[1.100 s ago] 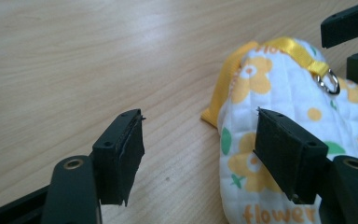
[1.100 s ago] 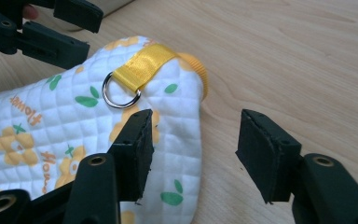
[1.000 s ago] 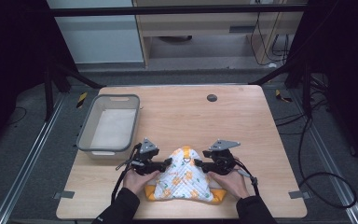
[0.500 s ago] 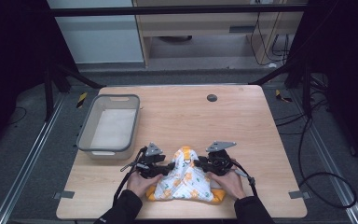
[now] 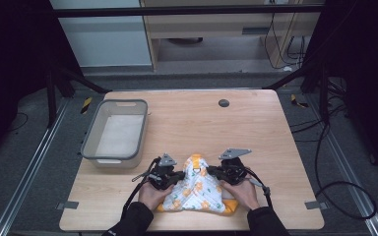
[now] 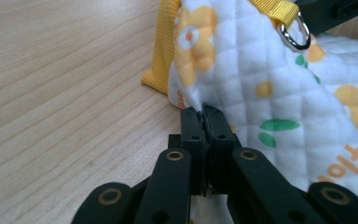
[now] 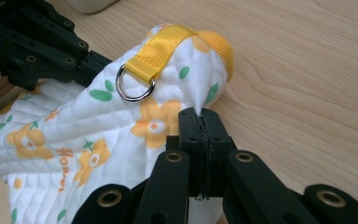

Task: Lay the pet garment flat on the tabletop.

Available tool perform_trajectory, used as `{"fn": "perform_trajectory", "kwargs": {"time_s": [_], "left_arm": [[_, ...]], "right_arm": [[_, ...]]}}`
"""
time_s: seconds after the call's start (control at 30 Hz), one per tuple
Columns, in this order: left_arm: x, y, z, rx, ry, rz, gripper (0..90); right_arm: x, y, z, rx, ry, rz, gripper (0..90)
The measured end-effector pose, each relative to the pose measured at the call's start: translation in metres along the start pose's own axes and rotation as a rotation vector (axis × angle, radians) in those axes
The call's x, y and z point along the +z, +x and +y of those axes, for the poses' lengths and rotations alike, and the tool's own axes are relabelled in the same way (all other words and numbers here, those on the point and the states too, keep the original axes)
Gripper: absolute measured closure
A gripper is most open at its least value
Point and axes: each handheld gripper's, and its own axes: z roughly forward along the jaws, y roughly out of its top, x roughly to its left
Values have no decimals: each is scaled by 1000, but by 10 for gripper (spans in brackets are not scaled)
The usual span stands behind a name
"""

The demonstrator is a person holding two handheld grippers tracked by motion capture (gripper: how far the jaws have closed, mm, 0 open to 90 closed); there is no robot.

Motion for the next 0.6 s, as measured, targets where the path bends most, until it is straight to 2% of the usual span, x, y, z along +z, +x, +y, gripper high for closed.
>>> {"fn": "perform_trajectory", "kwargs": {"time_s": [0.17,0.23,0.33,0.47,0.6], "left_arm": [[-16,0,5,-7,-39,7,892],[-27,-2,9,3,-76,15,892],[-45,-6,14,14,-134,17,893],[-67,-13,21,57,-209,37,893],[-89,-20,35,91,-296,55,893]], "right_arm": [[-8,1,2,-6,-15,8,893],[-14,3,4,-19,-29,5,893],[-27,6,7,-29,-69,7,894],[-44,13,14,-44,-129,8,893],[-60,23,27,-86,-202,-3,893]]}}
